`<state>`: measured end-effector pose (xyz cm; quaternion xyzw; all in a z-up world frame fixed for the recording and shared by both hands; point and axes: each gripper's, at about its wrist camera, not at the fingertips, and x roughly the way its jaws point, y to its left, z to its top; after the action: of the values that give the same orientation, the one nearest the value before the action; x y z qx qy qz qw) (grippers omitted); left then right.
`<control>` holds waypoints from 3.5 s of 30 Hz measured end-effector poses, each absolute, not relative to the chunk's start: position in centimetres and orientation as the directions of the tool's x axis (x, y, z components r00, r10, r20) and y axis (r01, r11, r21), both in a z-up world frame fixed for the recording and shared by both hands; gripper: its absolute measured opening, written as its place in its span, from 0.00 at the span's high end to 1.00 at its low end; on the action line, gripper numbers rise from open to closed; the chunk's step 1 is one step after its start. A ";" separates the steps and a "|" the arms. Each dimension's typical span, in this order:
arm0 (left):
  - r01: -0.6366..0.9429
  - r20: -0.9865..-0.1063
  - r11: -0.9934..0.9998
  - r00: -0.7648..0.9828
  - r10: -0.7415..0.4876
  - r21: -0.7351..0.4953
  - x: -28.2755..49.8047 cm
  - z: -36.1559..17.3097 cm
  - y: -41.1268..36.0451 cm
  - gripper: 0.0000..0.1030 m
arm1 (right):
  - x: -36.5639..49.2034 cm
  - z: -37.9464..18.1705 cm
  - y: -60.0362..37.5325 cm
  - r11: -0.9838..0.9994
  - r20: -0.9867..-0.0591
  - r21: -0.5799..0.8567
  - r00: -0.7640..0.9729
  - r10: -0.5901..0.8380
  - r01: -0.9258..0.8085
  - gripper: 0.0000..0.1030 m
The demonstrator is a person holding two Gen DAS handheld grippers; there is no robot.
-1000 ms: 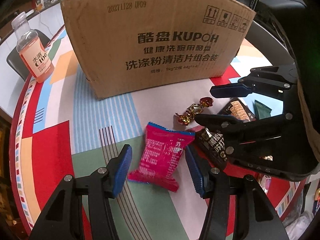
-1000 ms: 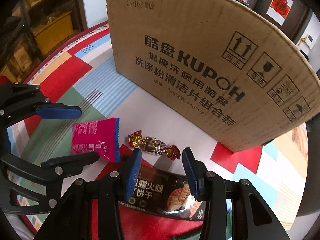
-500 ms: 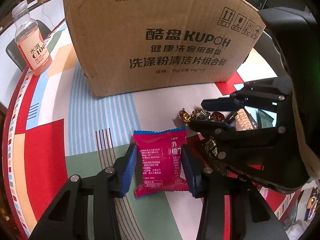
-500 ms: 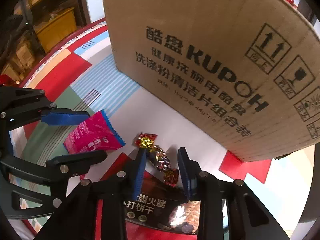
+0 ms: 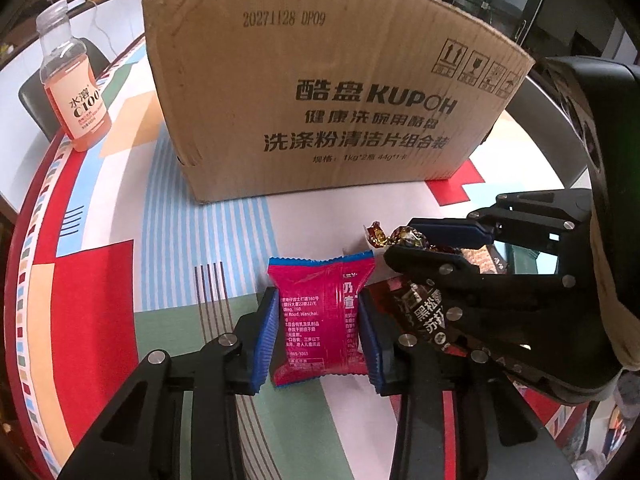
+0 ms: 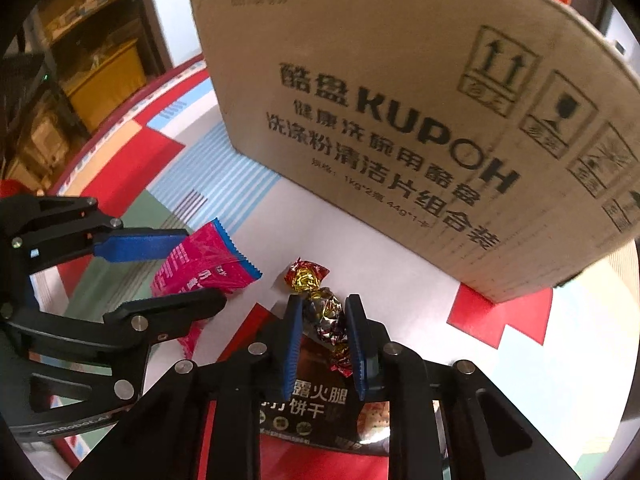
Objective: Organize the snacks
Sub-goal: 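Close left tool on pink bag while right tool closes on gold wrapped candy, then lift pink bag and gold candy and carry both over the cardboard box, then open left tool to drop pink bag while right tool drops gold candy into box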
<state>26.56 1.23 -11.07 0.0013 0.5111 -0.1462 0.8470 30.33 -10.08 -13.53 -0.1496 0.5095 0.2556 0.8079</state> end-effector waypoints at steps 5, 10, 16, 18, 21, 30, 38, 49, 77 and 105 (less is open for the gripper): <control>0.237 -0.849 0.959 0.464 -0.253 -0.156 25.4 -9.5 1.3 0.63 | 29.5 -11.8 -12.0 0.846 -0.880 0.041 0.381 0.282 -0.531 0.78; 0.236 -0.830 0.960 0.498 -0.252 -0.149 23.9 -7.7 1.6 0.64 | 28.6 -10.7 -12.7 0.863 -0.866 0.053 0.408 0.291 -0.502 0.78; 0.243 -0.801 0.959 0.540 -0.259 -0.146 23.0 -5.8 1.4 0.63 | 27.7 -9.1 -14.1 0.885 -0.842 0.092 0.438 0.314 -0.456 0.78; 0.246 -0.786 0.957 0.557 -0.267 -0.150 22.7 -5.0 1.3 0.63 | 27.3 -8.1 -14.8 0.892 -0.826 0.111 0.459 0.328 -0.439 0.78; 0.253 -0.761 0.957 0.590 -0.271 -0.144 22.7 -3.9 0.5 0.63 | 26.8 -6.5 -15.3 0.897 -0.797 0.141 0.489 0.353 -0.418 0.78; 0.262 -0.664 0.959 0.699 -0.266 -0.108 21.5 1.0 0.3 0.63 | 25.6 -2.0 -16.8 0.908 -0.726 0.146 0.581 0.368 -0.393 0.78; 0.276 -0.574 0.956 0.769 -0.279 -0.095 21.7 5.1 -0.2 0.63 | 25.6 2.0 -17.7 0.911 -0.643 0.159 0.661 0.387 -0.380 0.78; 0.287 -0.526 0.954 0.801 -0.286 -0.083 24.2 7.7 -1.0 0.63 | 27.2 5.4 -18.3 0.923 -0.570 0.149 0.732 0.373 -0.355 0.78; 0.274 -0.588 0.961 0.771 -0.243 -0.037 34.5 5.9 -2.4 0.63 | 36.4 3.1 -18.0 0.937 -0.621 0.139 0.709 0.335 -0.321 0.78; 0.348 -0.574 0.937 0.769 -0.280 0.008 27.3 5.1 -5.0 0.42 | 30.7 2.2 -21.8 0.964 -0.618 0.163 0.740 0.266 -0.211 0.50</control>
<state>27.34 -5.00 5.08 0.0571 0.2958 -0.1674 0.9388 30.65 -21.78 2.21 0.0411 0.3374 0.1279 0.9317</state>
